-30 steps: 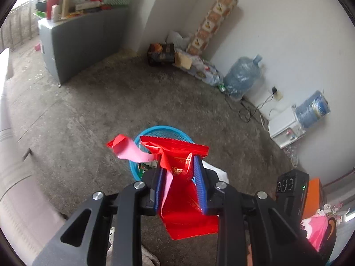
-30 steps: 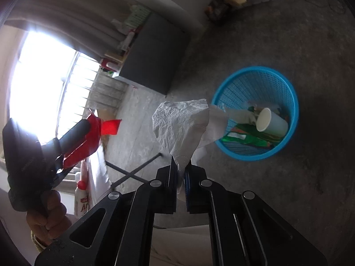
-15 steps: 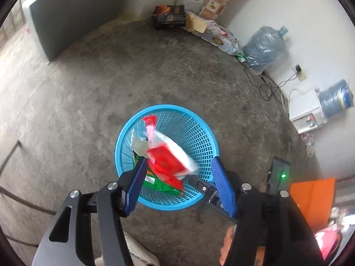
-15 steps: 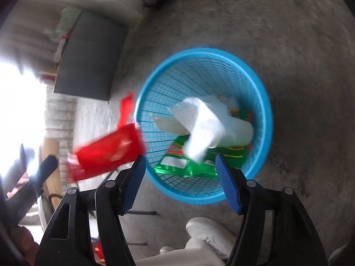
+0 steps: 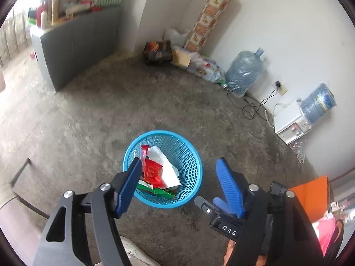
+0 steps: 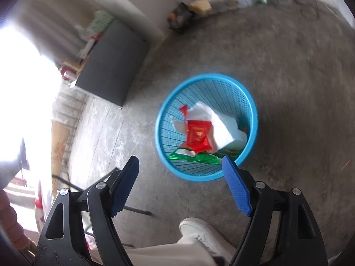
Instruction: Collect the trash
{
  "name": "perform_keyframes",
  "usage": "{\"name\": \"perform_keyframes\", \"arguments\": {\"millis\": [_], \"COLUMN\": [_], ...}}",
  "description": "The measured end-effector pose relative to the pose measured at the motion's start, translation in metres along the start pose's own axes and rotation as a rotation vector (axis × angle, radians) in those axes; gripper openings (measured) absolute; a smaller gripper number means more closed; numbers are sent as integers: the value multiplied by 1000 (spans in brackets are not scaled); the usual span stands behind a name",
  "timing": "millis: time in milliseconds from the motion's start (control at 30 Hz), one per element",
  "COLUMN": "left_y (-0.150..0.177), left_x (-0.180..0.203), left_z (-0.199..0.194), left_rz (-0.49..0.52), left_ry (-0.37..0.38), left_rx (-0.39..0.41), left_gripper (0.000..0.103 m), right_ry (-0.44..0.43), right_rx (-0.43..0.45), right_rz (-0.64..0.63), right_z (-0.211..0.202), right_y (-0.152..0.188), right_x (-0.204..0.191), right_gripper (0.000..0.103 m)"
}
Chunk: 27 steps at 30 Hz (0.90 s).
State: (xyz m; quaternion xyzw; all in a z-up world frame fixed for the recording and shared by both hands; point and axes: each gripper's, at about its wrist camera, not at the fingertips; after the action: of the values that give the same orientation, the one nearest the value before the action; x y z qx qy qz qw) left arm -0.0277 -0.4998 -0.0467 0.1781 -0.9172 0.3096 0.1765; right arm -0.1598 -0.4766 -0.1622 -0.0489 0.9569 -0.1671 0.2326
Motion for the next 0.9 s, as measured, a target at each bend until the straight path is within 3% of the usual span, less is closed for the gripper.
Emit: {"name": "perform_keyframes", "arguments": {"millis": [300, 667, 900], "left_y": [35, 96, 153], "left_x": [-2, -40, -76], "left_z": [-120, -242, -315], "left_rz": [-9, -65, -153], "left_ry": [-41, -193, -320], "left_rx": [153, 337, 443], "left_gripper": [77, 82, 85], "right_ry": [13, 146, 298], "right_rx": [171, 288, 446], "right_rz": [-221, -396, -643], "right_z": [-75, -111, -129], "right_y": [14, 47, 76], "right_x": [-57, -123, -180], "right_gripper": [94, 95, 95]}}
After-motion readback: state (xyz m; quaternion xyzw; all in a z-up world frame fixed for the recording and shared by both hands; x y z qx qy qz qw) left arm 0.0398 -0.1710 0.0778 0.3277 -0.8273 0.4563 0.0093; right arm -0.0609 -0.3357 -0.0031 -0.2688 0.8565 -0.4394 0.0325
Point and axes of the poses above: each gripper's, at about its wrist camera, not at the fingertips, and z roughly the way its jaws point, x to its right, y to its underside, and after that the axes turned 8 degrees about y, right-handed
